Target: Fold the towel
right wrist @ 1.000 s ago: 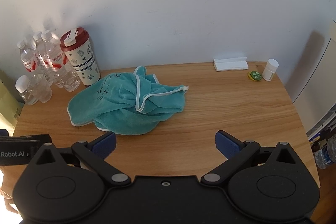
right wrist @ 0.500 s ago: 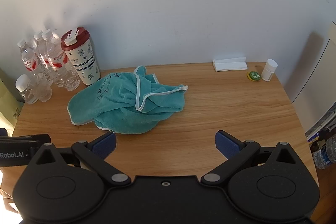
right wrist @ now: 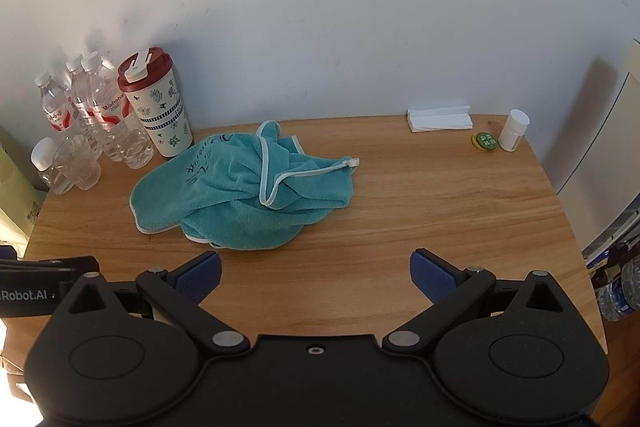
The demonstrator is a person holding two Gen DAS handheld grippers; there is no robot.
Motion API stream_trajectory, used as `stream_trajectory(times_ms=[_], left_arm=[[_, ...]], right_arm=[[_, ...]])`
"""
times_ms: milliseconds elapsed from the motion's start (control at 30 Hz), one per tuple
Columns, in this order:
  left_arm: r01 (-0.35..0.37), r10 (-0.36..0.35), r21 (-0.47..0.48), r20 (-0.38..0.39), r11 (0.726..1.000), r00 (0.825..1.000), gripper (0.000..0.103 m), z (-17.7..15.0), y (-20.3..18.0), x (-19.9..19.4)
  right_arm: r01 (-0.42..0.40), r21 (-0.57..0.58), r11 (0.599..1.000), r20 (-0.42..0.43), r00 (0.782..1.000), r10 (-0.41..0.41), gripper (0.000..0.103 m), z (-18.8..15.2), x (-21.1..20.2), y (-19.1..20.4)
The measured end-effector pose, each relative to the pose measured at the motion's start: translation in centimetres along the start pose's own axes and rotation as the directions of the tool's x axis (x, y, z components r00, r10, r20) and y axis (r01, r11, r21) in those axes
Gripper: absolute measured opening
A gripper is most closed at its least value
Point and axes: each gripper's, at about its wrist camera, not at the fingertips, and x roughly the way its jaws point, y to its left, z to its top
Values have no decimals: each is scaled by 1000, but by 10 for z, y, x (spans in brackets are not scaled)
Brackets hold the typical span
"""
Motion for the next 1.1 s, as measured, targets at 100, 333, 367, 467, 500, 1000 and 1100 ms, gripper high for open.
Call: stream_trajectory(times_ms=[100, 333, 367, 467, 500, 1000, 1100], left_arm=[[1, -1, -1, -4, 1000, 1000, 103, 0, 0, 1], [0, 0, -7, -8, 1000, 1000, 103, 1, -1, 2], [-1, 1, -7, -9, 1000, 1000, 103, 2, -1, 2], [3, -3, -5, -15, 1000, 1000, 103, 2, -1, 3], [5, -5, -6, -19, 1000, 1000, 103, 1, -2, 3], [10, -10, 0, -35, 1000, 999, 103, 3, 7, 10], [16, -16, -4, -39, 1000, 999, 103, 5, 11, 12]], right_arm=[[-1, -4, 1000, 1, 1000, 1, 102, 0, 0, 0], [7, -6, 1000, 5, 1000, -7, 102, -1, -2, 0], [9, -5, 1000, 4, 1000, -9, 102, -1, -1, 0], [10, -7, 1000, 5, 1000, -10, 102, -1, -2, 0], [10, -9, 1000, 8, 1000, -10, 102, -1, -2, 0], [33, 2, 999, -14, 999, -33, 102, -1, 2, 6], [40, -6, 999, -17, 999, -41, 102, -2, 3, 12]])
